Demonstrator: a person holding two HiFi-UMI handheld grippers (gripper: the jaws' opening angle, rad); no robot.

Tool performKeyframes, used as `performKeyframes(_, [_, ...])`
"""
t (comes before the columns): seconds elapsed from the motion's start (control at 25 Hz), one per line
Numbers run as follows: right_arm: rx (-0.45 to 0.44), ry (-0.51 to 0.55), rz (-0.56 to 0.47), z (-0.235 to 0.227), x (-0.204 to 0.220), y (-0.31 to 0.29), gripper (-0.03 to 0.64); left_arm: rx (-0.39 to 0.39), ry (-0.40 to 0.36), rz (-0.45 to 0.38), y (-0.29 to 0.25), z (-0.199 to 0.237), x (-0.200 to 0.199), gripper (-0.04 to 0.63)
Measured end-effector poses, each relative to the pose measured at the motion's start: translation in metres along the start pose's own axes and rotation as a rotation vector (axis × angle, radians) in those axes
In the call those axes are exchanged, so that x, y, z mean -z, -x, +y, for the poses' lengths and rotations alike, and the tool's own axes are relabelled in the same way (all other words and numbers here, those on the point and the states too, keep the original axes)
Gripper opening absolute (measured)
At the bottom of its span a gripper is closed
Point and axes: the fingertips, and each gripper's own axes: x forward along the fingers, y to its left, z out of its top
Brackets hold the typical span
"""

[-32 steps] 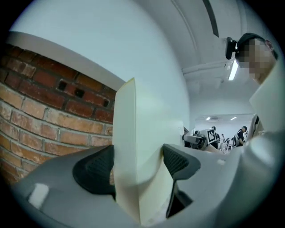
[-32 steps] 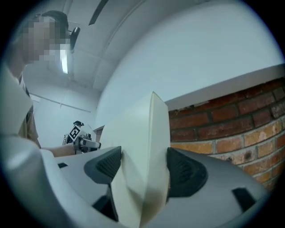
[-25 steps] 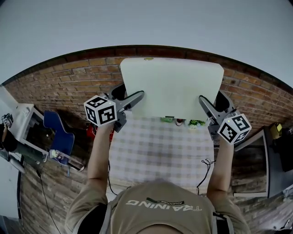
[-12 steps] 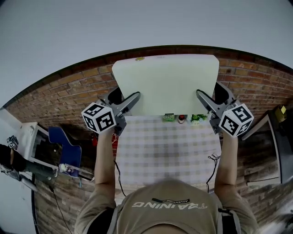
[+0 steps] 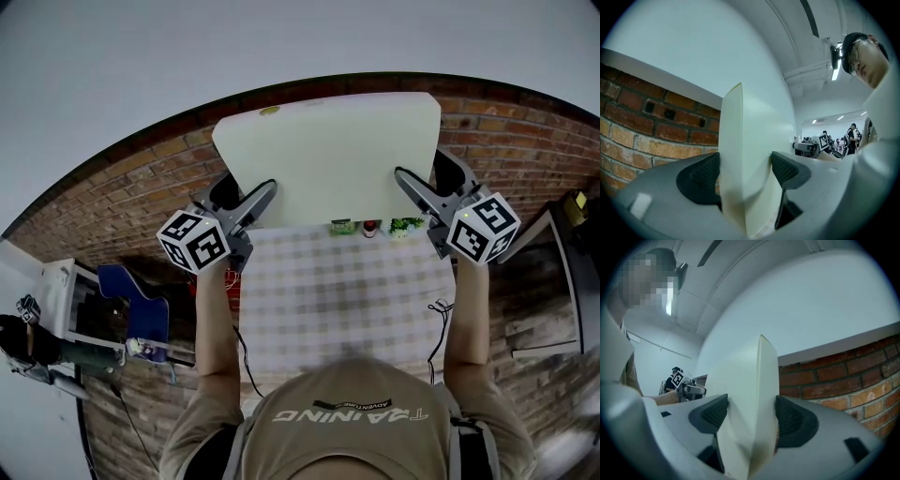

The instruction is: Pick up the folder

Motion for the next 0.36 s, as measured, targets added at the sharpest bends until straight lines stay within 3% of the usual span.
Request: performKeyframes(0.36, [0.005, 0.008, 0.006, -0.007, 0.003, -0.010, 0.295, 0.002, 0.001, -0.001, -0.008, 0.011, 0.002, 0.333])
